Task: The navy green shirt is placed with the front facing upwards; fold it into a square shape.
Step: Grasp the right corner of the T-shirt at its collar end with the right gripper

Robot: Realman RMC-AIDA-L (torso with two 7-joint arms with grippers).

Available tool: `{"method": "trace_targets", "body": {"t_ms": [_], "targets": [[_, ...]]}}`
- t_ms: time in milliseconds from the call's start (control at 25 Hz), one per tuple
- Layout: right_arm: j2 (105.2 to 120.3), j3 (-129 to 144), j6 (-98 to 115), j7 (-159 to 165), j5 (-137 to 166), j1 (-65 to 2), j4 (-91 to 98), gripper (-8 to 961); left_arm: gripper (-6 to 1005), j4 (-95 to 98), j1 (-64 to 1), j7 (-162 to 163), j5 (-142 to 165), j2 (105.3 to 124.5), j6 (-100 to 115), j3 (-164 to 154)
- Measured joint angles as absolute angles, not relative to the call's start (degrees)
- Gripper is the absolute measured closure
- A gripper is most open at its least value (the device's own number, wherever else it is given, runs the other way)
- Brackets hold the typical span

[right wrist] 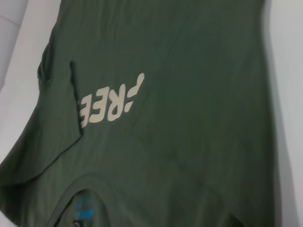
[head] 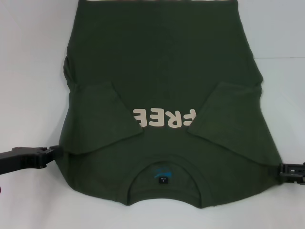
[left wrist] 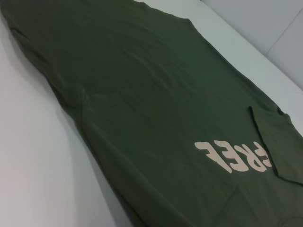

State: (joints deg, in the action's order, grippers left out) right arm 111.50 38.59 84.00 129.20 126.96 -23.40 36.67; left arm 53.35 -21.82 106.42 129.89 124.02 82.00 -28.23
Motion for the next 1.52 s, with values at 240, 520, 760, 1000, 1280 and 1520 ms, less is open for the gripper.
{"method": "trace_targets", "body": {"t_ms": [240,520,760,1000,1280,1520], "targets": [[112.07,38.36,85.36,129.2,127.11,-24.82,36.58,53,970,53.35,-21.82,106.18,129.89,123.93,82.0,-28.16],[112.84,38.4,85.34,129.82,127.14,-26.34,36.34,54,971,53.22,-21.88,105.82,129.89,123.96,81.35,-28.28],[113.19,38.28,85.12,131.04,127.21,-26.18,36.27,54,971,53.17,-21.88,105.7,129.87,124.01,81.23,-28.13],[113.2,37.59,85.06,131.32,127.21,-25.87,36.27,57,971,53.17,-21.89,105.61,129.54,123.99,81.2,-28.25],[113.56,37.02,84.14,131.77,127.15,-26.43,35.67,193,971,53.17,-22.12,105.55,129.37,123.92,81.21,-28.38],[113.71,37.0,82.38,132.64,127.17,-26.34,35.07,454,971,53.17,-22.15,105.55,129.36,123.81,81.21,-28.25]]}}
